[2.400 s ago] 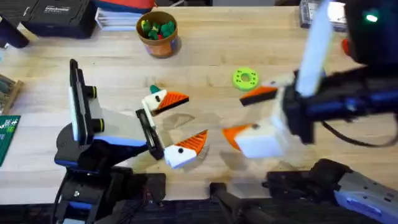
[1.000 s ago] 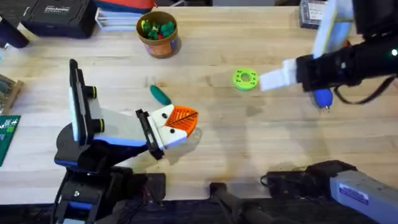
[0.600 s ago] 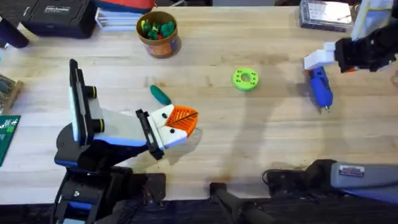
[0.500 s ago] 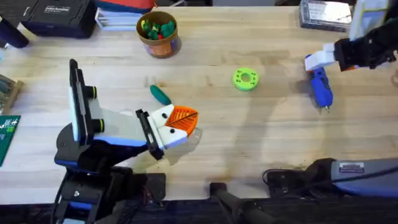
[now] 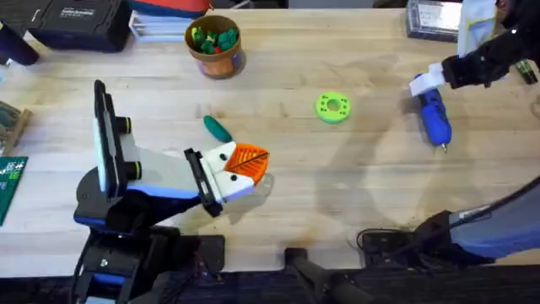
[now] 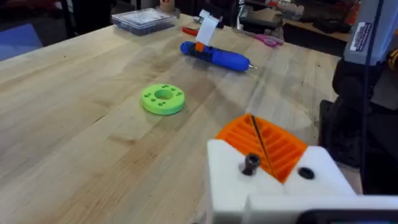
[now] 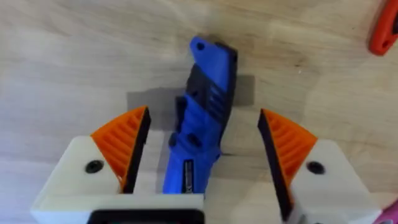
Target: Pick up the gripper from the table and insert it into the empty holder that is missing its gripper. Then pick up a screw, insert it into the mounting hole, and use the screwdriver to tighten it. Finally, clean up the table by picking up the vegetable and placing it into the bucket.
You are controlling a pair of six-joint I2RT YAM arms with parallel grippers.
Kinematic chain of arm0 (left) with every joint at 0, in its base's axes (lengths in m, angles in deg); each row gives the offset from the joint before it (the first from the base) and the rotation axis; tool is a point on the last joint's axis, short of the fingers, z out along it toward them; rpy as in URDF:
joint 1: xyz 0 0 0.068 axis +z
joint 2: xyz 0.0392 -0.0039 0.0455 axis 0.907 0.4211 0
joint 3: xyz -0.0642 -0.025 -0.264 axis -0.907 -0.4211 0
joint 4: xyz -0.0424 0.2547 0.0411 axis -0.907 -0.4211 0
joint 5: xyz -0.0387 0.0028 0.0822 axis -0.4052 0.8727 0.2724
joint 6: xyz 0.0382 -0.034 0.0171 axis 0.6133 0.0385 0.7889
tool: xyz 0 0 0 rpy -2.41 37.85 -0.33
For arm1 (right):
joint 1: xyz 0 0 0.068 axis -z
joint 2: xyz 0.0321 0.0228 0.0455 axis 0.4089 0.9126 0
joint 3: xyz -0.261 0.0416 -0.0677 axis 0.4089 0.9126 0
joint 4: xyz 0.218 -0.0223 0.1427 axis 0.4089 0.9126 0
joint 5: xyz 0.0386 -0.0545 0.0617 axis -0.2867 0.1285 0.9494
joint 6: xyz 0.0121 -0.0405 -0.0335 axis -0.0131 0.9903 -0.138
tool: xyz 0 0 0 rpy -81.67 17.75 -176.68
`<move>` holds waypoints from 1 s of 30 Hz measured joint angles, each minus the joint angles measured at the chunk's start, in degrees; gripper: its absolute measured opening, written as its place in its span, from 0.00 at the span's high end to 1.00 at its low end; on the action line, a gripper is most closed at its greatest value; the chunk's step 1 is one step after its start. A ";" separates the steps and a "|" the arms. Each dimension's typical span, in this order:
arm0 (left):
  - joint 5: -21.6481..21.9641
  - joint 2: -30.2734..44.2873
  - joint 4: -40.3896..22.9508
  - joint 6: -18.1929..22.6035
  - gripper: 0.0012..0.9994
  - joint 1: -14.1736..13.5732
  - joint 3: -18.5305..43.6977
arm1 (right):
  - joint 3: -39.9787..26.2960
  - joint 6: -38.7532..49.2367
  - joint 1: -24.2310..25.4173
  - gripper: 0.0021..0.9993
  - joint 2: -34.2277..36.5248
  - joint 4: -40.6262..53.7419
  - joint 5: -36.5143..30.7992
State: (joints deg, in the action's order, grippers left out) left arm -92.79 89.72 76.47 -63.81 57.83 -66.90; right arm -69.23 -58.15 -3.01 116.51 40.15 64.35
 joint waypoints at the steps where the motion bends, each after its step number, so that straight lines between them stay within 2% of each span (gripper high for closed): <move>1: 0.00 0.00 0.00 0.00 0.99 0.00 0.00 | -0.01 -0.03 0.09 0.01 0.52 -0.74 0.02; 14: -0.01 0.00 0.00 0.00 0.99 0.00 0.00 | -0.39 -1.34 0.18 0.02 7.17 -2.24 2.67; 15: -0.01 0.01 0.00 0.00 0.99 0.00 0.00 | -0.42 -1.38 0.18 0.09 7.19 -2.28 2.72; 19: -0.02 0.00 0.00 0.00 0.99 0.00 0.00 | -0.44 -1.55 0.16 0.67 7.19 -2.67 3.09; 21: 0.00 0.00 0.00 0.00 0.99 0.00 0.00 | -0.44 -1.53 0.18 0.92 7.21 -2.77 3.02; 23: 0.00 0.00 0.00 0.00 0.99 0.00 0.00 | -0.44 -1.95 0.24 0.98 7.24 -2.27 3.51; 30: 0.00 0.02 0.00 0.00 0.99 0.00 0.00 | -1.09 -3.02 0.22 0.97 6.87 -0.57 3.50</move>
State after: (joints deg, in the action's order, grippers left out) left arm -92.79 89.74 76.47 -63.81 57.83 -66.90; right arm -70.32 -61.17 -2.79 123.38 39.58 67.85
